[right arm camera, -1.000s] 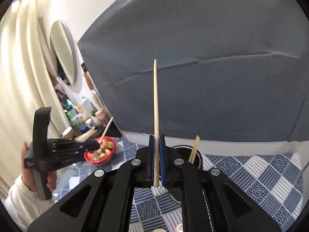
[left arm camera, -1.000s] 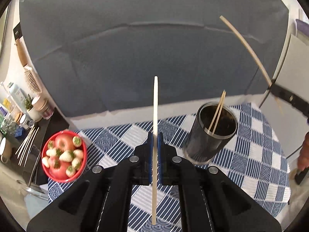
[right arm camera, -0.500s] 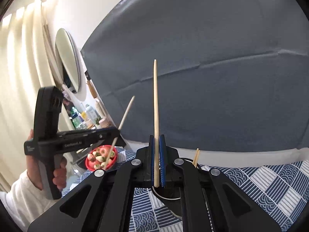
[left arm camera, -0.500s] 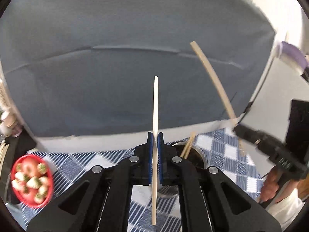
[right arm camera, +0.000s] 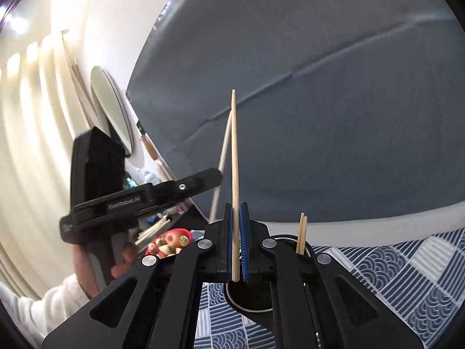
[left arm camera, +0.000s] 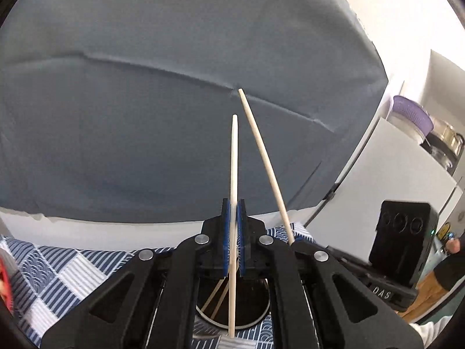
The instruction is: Organize utensils
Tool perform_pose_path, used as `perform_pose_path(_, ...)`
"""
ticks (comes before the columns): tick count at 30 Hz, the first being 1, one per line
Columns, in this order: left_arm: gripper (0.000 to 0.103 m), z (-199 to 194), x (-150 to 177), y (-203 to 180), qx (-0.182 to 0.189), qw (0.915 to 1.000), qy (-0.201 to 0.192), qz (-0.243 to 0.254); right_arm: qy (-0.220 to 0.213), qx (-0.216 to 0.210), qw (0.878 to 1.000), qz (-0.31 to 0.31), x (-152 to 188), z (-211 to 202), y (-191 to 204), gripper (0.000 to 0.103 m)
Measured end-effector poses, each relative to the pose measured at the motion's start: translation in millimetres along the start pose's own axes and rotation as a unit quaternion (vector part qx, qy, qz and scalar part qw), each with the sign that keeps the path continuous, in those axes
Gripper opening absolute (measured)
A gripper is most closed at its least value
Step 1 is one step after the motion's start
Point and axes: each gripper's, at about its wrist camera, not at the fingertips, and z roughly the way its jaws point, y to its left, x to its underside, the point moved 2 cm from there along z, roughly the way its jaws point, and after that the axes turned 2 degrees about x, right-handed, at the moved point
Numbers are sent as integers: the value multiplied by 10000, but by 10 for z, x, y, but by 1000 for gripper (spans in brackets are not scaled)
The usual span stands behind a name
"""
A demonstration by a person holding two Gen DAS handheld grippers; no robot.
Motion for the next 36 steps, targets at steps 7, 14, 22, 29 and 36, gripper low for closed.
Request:
perform_pose_path(7, 5, 193, 130, 116, -59, 9999, -93, -40, 34, 8, 9996, 294, 206, 162, -270, 5)
perform_pose_path(14, 5, 353, 230, 88, -93, 10000, -2, 0, 222, 102, 9994, 233, 386, 230, -351, 5)
perform_pose_path(22, 5, 307, 314, 82, -159, 9997, 142, 81, 355, 289, 9989, -129, 441, 161, -251, 5)
perform_pose_path(29, 5, 203, 396, 8, -393, 9980, 307, 394, 562, 540, 9944, -710, 510, 127, -74, 5)
perform_pose_path(36, 14, 43, 452, -7, -600, 9966, 348, 446, 716, 985, 9858, -1152, 542, 136, 80, 9)
